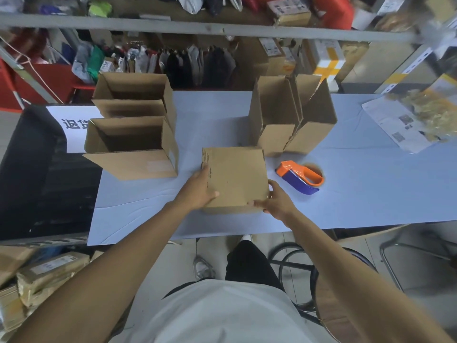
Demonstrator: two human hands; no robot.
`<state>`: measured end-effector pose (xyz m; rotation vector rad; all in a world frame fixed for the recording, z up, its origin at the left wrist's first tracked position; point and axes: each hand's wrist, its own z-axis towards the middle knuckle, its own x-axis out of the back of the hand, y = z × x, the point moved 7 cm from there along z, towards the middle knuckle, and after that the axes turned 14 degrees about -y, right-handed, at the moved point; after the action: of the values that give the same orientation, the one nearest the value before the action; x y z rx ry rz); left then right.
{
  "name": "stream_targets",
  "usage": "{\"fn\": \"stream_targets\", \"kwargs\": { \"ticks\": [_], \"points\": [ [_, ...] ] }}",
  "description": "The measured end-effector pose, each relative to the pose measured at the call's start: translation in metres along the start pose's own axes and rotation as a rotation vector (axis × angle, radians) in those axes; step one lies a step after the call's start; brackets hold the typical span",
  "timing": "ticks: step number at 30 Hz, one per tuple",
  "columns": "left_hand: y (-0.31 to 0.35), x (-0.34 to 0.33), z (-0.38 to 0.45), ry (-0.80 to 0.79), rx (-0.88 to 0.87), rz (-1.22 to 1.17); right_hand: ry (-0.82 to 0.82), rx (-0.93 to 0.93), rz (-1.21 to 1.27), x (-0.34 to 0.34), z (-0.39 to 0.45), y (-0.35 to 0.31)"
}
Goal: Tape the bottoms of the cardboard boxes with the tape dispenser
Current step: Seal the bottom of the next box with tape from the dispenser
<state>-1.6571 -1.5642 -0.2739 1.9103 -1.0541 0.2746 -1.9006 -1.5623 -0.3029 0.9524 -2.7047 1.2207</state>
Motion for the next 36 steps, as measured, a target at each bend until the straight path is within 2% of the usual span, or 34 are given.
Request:
{"fn": "stream_targets", "kwargs": {
  "ticks": [3,6,12,16,20,22,25,27,30,32,34,36],
  "points": [
    [0.001,0.006,-0.007,0.086,0.044,0.262,0.146,-0.097,0.142,0.015,-0.003,0.008],
    [0.006,0.007,-0.009,0.109,-0.029,0.433,0.151,-0.14,0.305,0.012,-0.003,0.012],
    [0.01,-0.009,-0.008,-0.014,-0.13,0.555,-0.063,-0.125,0.357,-0.015,0.003,0.008],
    [0.024,-0.002,-0.011,0.064,-0.237,0.585,-0.172,-0.145,0.265,-0.011,0.003,0.002],
    [0.039,-0.017,0.005,-0.09,-0.297,0.653,-0.22,-0.078,0.195,-0.016,0.006,-0.017],
    [0.036,-0.025,0.013,-0.186,-0.253,0.692,-0.245,-0.052,0.14,-0.022,0.005,-0.019],
    [0.033,-0.023,0.016,-0.127,-0.201,0.746,-0.408,-0.092,0.061,-0.033,-0.004,-0.006],
    [0.038,-0.02,0.017,-0.058,-0.181,0.751,-0.464,-0.111,0.107,-0.034,-0.008,0.006],
    [0.055,-0.009,0.027,0.031,-0.195,0.713,-0.456,-0.03,0.185,-0.026,-0.007,0.007],
    [0.055,0.0,0.037,-0.008,-0.152,0.605,-0.435,0.025,0.169,-0.017,-0.004,0.0],
    [0.046,0.004,0.045,-0.101,-0.066,0.461,-0.301,0.053,0.116,0.0,0.0,-0.006],
    [0.038,0.004,0.042,-0.077,0.052,0.368,-0.033,0.024,0.04,0.021,0.005,-0.008]
  ]
}}
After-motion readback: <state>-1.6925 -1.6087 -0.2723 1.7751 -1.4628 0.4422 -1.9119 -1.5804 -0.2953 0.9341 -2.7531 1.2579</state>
